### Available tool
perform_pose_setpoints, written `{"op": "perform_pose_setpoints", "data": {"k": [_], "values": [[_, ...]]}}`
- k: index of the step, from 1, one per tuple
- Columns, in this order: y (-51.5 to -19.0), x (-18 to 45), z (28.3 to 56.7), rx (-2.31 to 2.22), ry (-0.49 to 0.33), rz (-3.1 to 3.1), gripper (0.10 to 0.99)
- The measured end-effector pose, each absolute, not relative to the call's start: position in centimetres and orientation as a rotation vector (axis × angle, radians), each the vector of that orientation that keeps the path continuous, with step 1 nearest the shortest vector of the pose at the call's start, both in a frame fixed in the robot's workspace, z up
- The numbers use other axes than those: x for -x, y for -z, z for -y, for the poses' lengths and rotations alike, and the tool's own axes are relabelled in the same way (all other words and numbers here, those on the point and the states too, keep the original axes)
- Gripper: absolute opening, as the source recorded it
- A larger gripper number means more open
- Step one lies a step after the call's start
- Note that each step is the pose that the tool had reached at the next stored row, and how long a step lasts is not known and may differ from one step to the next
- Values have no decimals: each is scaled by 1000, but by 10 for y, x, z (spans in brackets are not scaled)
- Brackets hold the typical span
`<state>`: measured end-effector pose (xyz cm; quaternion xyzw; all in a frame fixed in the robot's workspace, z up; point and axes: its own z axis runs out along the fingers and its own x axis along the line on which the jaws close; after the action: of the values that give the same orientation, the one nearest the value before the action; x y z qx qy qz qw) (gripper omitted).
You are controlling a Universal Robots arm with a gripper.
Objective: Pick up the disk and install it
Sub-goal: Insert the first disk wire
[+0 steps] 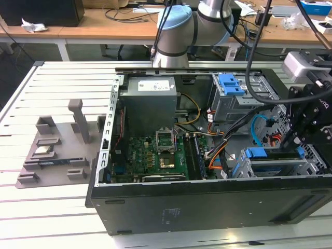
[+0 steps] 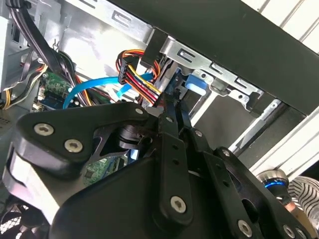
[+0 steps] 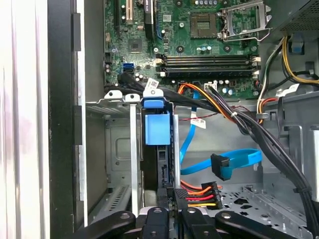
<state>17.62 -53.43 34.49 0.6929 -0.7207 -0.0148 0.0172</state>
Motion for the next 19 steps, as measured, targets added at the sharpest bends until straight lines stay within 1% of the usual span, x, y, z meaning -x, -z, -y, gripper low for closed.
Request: {"op": "perform_pose_setpoints", "data": {"k": [19], "values": [[-343, -176, 541, -2162, 66, 2248, 165]]}}
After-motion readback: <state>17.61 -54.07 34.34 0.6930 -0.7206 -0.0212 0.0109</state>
